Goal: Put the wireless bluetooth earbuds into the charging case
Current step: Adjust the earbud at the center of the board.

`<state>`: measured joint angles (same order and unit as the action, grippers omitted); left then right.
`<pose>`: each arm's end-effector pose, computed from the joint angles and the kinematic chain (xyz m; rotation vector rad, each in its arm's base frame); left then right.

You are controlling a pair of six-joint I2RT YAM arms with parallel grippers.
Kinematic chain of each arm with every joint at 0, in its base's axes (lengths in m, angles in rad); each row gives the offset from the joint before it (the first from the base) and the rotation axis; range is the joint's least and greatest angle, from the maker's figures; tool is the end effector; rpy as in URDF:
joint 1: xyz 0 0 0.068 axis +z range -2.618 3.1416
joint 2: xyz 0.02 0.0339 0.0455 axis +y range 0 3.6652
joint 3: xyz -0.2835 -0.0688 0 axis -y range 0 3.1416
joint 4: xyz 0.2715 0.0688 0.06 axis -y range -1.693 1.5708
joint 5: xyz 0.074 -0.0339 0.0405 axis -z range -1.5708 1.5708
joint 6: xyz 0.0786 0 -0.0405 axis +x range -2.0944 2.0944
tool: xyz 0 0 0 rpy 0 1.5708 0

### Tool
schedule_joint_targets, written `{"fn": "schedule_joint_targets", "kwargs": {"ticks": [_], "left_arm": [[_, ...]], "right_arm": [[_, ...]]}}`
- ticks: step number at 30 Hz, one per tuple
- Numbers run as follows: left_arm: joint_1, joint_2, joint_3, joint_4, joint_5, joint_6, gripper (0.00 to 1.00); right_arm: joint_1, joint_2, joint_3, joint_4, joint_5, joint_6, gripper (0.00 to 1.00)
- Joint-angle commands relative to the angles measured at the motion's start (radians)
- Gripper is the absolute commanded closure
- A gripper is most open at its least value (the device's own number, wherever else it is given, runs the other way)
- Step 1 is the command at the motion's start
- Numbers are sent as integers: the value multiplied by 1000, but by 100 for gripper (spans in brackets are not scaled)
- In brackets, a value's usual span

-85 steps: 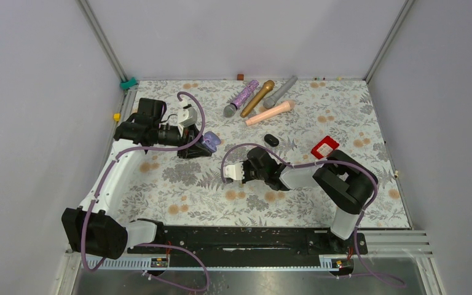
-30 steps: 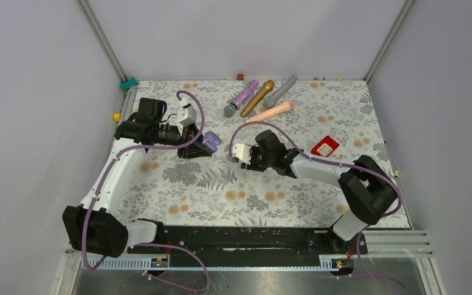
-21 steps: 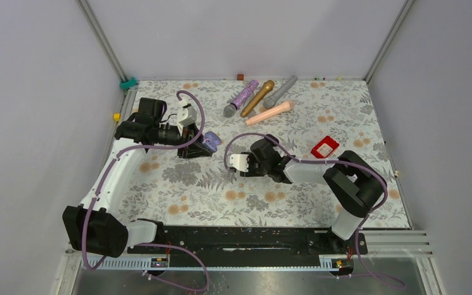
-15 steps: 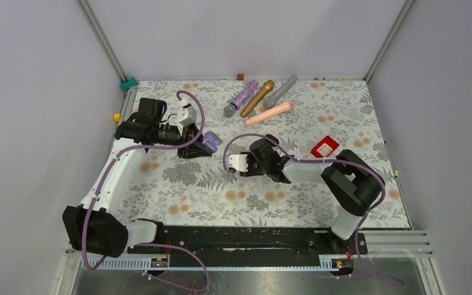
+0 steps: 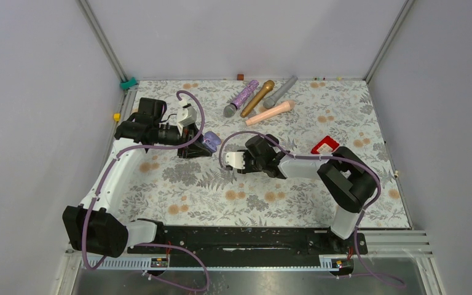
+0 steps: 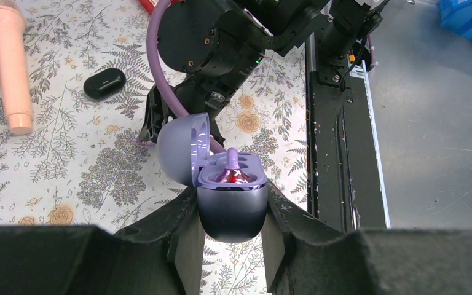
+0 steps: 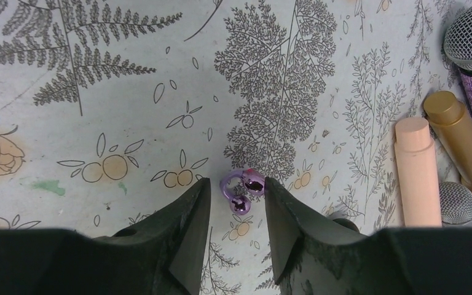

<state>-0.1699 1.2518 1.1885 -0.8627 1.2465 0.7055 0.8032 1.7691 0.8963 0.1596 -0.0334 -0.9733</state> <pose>0.2490 -0.1183 0.3462 1.2527 1.5703 -1.1813 0.2840 0.2981 0.1222 -1.7833 1.4271 -0.0507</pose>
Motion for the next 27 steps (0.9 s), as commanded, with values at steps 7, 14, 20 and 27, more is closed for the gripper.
{"fn": "schedule_joint_targets", "kwargs": {"ticks": [7,14,20,27], "left_arm": [[9,-25,6,28,48,9,100],[11,-21,8,27,47,8,100],[11,-17,9,28,48,8,100],[10,-12,9,28,49,5,100]], "right_arm": [[11,55,119,-120,109,0,56],[8,86,172,-210,146,27,58],[0,92,201,-267,132,37,60],[-2,94,225,-320,87,24,59]]}}
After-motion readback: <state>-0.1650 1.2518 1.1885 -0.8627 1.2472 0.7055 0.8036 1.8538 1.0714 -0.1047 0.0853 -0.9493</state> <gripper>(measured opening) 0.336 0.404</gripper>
